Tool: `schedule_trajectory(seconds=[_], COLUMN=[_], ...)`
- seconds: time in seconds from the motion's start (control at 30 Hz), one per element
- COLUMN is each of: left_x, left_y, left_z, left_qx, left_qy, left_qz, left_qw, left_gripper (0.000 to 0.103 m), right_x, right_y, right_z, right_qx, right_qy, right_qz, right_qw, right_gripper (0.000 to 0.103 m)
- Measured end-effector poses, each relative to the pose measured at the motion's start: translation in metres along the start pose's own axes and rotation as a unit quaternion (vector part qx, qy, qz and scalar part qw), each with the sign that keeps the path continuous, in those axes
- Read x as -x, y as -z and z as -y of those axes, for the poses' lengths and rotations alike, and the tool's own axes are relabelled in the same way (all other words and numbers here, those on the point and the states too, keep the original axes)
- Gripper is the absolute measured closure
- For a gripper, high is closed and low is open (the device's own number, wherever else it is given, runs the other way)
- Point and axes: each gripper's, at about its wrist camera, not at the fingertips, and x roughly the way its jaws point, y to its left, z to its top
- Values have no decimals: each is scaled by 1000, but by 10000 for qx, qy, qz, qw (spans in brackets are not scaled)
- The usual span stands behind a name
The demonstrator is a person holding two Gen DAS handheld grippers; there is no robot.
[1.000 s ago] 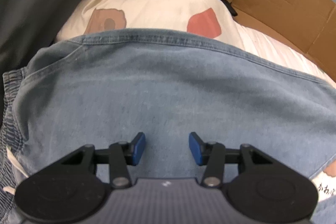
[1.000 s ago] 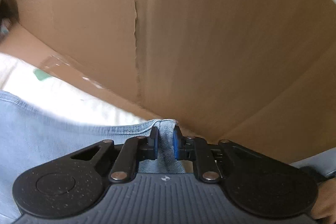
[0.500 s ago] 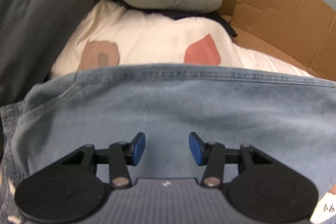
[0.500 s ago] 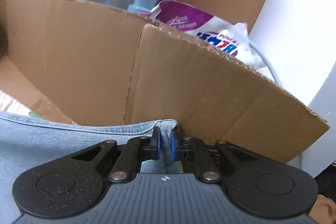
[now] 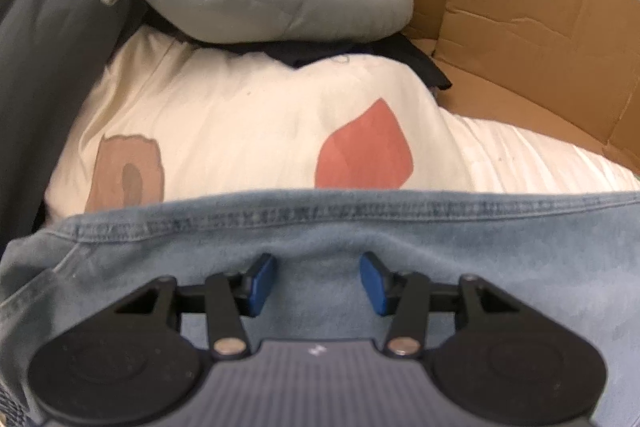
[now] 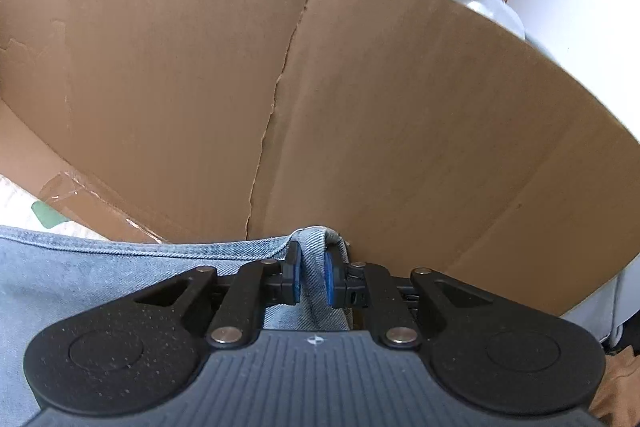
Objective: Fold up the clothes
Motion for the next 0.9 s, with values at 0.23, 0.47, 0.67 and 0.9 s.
schedule_trajectory(seconds=[0.23,0.47,0.67,0.9], left_x=[2,-23,-9,25], left_y=[-12,-26,-26,-15], left_z=[23,52,69,61], left_qx=[-626,-718,-1089,-924], left_qy=[27,-365,292,326], left_qz=[-68,-334,-432,-549], left_qw=[9980,9962,9927,9937], left_gripper=[54,41,59,51], right_x=[0,-6,23,54], right_y=[-5,-13,-22,1], right_z=[6,5,29,39], right_qx=[-225,-290,-590,-1065], right_qy=[-54,-62,-530,-928], right_qz=[-24,-335,-346,-585], right_qw=[9997,9990,9963,9883], right_gripper=[93,83,46,46])
